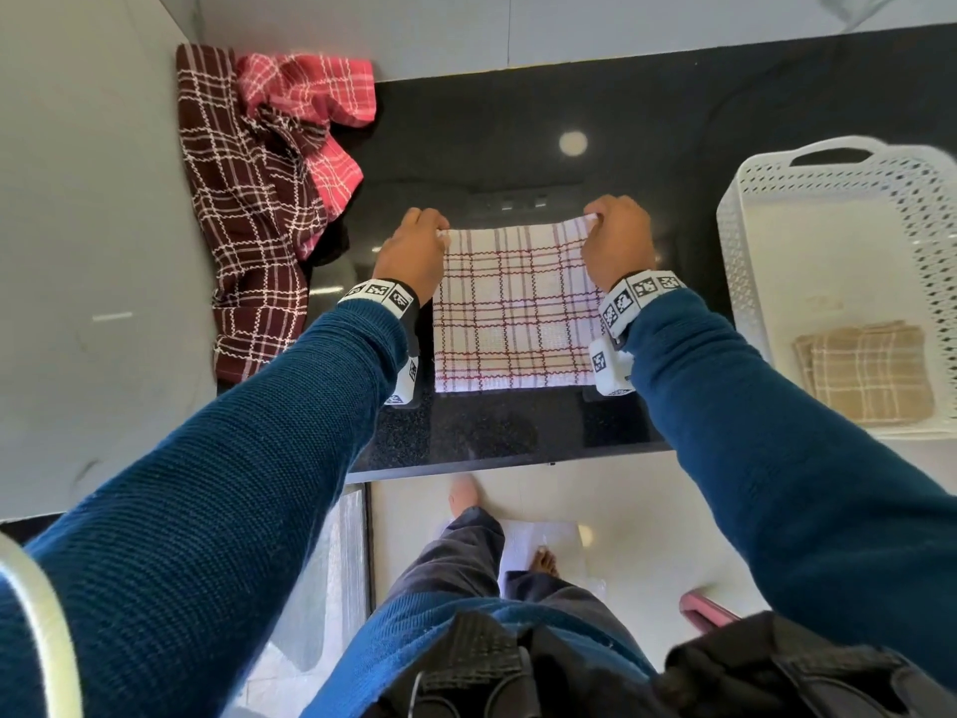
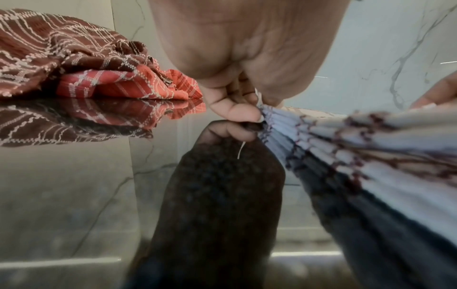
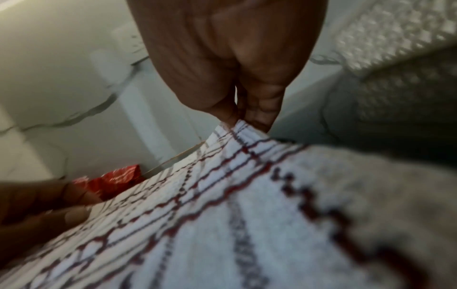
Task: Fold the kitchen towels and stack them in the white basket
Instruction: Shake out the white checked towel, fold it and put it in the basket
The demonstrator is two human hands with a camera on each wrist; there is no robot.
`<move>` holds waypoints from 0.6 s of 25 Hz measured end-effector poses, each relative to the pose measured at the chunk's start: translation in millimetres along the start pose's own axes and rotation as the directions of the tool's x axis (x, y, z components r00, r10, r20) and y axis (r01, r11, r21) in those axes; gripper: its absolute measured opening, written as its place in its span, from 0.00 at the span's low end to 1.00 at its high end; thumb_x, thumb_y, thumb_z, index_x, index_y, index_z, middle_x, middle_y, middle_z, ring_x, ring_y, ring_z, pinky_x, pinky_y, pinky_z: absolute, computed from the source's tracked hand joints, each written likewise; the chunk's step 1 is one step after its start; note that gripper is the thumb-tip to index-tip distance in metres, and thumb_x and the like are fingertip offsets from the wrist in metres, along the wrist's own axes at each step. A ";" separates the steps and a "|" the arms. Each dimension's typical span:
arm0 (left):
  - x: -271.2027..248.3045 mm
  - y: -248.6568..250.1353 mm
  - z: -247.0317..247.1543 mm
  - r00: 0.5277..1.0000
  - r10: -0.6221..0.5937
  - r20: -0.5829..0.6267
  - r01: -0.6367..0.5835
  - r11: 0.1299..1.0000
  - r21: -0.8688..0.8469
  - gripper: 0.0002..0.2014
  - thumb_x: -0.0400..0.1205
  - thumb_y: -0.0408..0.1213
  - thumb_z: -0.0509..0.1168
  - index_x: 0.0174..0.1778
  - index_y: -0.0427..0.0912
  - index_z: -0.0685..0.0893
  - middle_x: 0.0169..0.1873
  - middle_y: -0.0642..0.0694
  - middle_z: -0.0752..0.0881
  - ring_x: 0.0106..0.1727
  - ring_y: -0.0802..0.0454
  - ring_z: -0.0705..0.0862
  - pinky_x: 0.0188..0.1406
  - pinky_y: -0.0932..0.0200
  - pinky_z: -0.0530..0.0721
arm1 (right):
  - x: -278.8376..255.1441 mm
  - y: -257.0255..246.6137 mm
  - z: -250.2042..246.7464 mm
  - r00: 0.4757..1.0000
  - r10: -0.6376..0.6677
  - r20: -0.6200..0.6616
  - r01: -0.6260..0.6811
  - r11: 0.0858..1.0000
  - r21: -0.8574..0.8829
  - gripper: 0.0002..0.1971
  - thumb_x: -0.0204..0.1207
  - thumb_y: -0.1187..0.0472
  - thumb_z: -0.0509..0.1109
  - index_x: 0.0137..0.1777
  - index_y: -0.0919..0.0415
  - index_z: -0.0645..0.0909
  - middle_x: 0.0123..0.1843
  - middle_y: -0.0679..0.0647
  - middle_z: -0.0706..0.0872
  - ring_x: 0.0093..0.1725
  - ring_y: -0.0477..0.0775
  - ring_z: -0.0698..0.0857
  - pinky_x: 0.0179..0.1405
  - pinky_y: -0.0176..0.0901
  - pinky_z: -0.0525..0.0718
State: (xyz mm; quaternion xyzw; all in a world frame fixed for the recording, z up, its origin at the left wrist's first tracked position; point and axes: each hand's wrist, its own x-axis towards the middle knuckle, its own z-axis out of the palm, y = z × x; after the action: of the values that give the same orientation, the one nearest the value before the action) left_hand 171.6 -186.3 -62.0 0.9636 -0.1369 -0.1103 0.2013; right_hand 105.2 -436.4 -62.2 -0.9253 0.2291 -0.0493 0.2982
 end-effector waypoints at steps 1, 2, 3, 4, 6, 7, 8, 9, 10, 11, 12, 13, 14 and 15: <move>-0.1 0.9 0.7 1.000 -0.005 0.001 0.005 1.000 0.000 0.12 0.92 0.38 0.54 0.67 0.43 0.79 0.65 0.43 0.78 0.60 0.41 0.83 0.55 0.49 0.76 | 1.6 2.0 -0.3 0.998 0.056 0.001 -0.056 0.998 0.031 0.11 0.84 0.70 0.68 0.62 0.60 0.86 0.59 0.56 0.87 0.58 0.56 0.88 0.56 0.46 0.89; 1.4 1.3 1.4 1.000 -0.012 0.001 0.012 1.000 -0.001 0.12 0.92 0.39 0.54 0.66 0.43 0.80 0.65 0.43 0.79 0.60 0.42 0.83 0.54 0.49 0.75 | 3.7 3.7 -0.5 0.995 0.098 0.004 -0.098 0.994 0.051 0.09 0.84 0.69 0.67 0.58 0.60 0.86 0.54 0.54 0.87 0.55 0.55 0.89 0.51 0.45 0.90; 3.2 1.8 1.4 1.000 -0.026 -0.001 0.026 1.000 -0.006 0.12 0.92 0.39 0.54 0.65 0.44 0.80 0.65 0.44 0.79 0.60 0.42 0.83 0.55 0.49 0.75 | 6.0 4.3 -1.1 0.993 0.121 0.011 -0.121 0.991 0.051 0.08 0.84 0.69 0.67 0.55 0.59 0.86 0.52 0.52 0.87 0.52 0.54 0.89 0.49 0.45 0.90; 5.3 1.5 1.5 0.999 -0.048 -0.003 0.048 0.999 -0.015 0.12 0.91 0.40 0.55 0.64 0.45 0.80 0.65 0.44 0.79 0.60 0.42 0.82 0.56 0.49 0.75 | 8.4 4.5 -1.0 0.991 0.133 0.015 -0.133 0.990 0.047 0.08 0.84 0.68 0.66 0.54 0.58 0.85 0.51 0.51 0.86 0.51 0.54 0.88 0.48 0.47 0.90; 7.4 0.7 2.0 0.996 -0.089 -0.003 0.088 0.995 -0.037 0.11 0.91 0.41 0.55 0.64 0.46 0.81 0.65 0.45 0.80 0.62 0.42 0.82 0.57 0.48 0.74 | 11.9 4.1 0.3 0.989 0.147 0.028 -0.148 0.988 0.035 0.08 0.84 0.68 0.66 0.53 0.57 0.84 0.52 0.52 0.86 0.50 0.54 0.88 0.50 0.52 0.91; 7.5 1.2 2.0 0.995 -0.103 0.002 0.103 0.994 -0.046 0.11 0.91 0.41 0.55 0.64 0.46 0.81 0.66 0.45 0.80 0.62 0.42 0.82 0.57 0.48 0.74 | 12.7 3.4 1.3 0.988 0.147 0.035 -0.148 0.989 0.022 0.08 0.84 0.69 0.66 0.53 0.57 0.84 0.54 0.53 0.86 0.51 0.55 0.88 0.51 0.53 0.91; 7.5 2.5 1.2 0.993 -0.119 0.002 0.119 0.991 -0.054 0.12 0.91 0.41 0.55 0.65 0.46 0.80 0.67 0.44 0.79 0.63 0.41 0.82 0.57 0.48 0.74 | 12.6 2.0 1.7 0.989 0.143 0.045 -0.144 0.990 0.000 0.10 0.83 0.70 0.65 0.56 0.57 0.84 0.57 0.55 0.86 0.54 0.57 0.88 0.53 0.53 0.90; 6.4 5.6 -1.0 0.991 -0.135 -0.005 0.134 0.989 -0.059 0.13 0.91 0.41 0.56 0.68 0.45 0.78 0.68 0.43 0.78 0.64 0.40 0.81 0.58 0.46 0.75 | 12.2 -0.5 0.5 0.990 0.130 0.052 -0.128 0.991 -0.037 0.12 0.83 0.70 0.65 0.61 0.58 0.83 0.62 0.57 0.85 0.58 0.58 0.87 0.57 0.54 0.89; 3.4 10.2 -2.9 0.990 -0.140 -0.027 0.139 0.989 -0.047 0.14 0.90 0.41 0.56 0.71 0.43 0.76 0.70 0.42 0.76 0.65 0.40 0.80 0.60 0.45 0.77 | 9.6 -4.2 -1.9 0.993 0.105 0.047 -0.100 0.991 -0.094 0.15 0.83 0.71 0.65 0.67 0.60 0.81 0.67 0.59 0.82 0.63 0.60 0.84 0.62 0.55 0.86; -0.5 16.3 -3.9 0.991 -0.112 -0.071 0.113 0.994 0.005 0.16 0.90 0.40 0.58 0.73 0.41 0.74 0.70 0.41 0.75 0.66 0.40 0.79 0.61 0.44 0.78 | 6.1 -8.8 -3.7 0.998 0.060 0.026 -0.055 0.985 -0.162 0.19 0.82 0.70 0.66 0.72 0.61 0.78 0.71 0.60 0.80 0.68 0.61 0.81 0.66 0.57 0.83; -6.0 24.3 -3.4 0.992 -0.040 -0.120 0.051 0.995 0.089 0.18 0.89 0.38 0.59 0.74 0.41 0.74 0.70 0.41 0.75 0.66 0.41 0.78 0.62 0.45 0.78 | 0.1 -15.6 -4.0 1.000 -0.008 0.002 0.008 0.977 -0.214 0.21 0.82 0.69 0.66 0.75 0.61 0.76 0.73 0.60 0.78 0.71 0.61 0.79 0.70 0.59 0.80; -13.6 33.1 -0.5 0.988 0.073 -0.137 -0.048 0.984 0.174 0.19 0.87 0.37 0.59 0.75 0.41 0.74 0.70 0.41 0.76 0.67 0.43 0.78 0.64 0.46 0.79 | -9.6 -24.3 -1.3 0.996 -0.091 0.006 0.090 0.967 -0.237 0.21 0.83 0.67 0.66 0.76 0.61 0.75 0.75 0.60 0.77 0.73 0.62 0.77 0.72 0.60 0.78; -20.8 39.9 6.2 0.974 0.201 -0.101 -0.173 0.955 0.240 0.20 0.87 0.37 0.59 0.76 0.42 0.74 0.72 0.42 0.77 0.70 0.43 0.77 0.68 0.46 0.78 | -21.2 -32.4 5.7 0.982 -0.177 0.063 0.187 0.952 -0.244 0.22 0.84 0.65 0.64 0.78 0.61 0.73 0.78 0.61 0.76 0.77 0.62 0.75 0.76 0.61 0.75; -28.4 43.5 15.4 0.954 0.299 -0.012 -0.285 0.920 0.269 0.22 0.88 0.39 0.57 0.80 0.42 0.72 0.78 0.41 0.74 0.76 0.42 0.74 0.76 0.44 0.74 | -34.2 -37.3 16.4 0.957 -0.231 0.174 0.270 0.929 -0.254 0.25 0.87 0.61 0.62 0.83 0.61 0.68 0.84 0.62 0.70 0.83 0.64 0.69 0.81 0.64 0.70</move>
State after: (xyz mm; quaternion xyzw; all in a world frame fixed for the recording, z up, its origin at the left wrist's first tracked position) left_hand 131.3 -221.4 -53.1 0.9532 -0.2870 -0.0344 0.0888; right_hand 93.2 -385.4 -52.6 -0.9805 0.0917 0.0108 0.1733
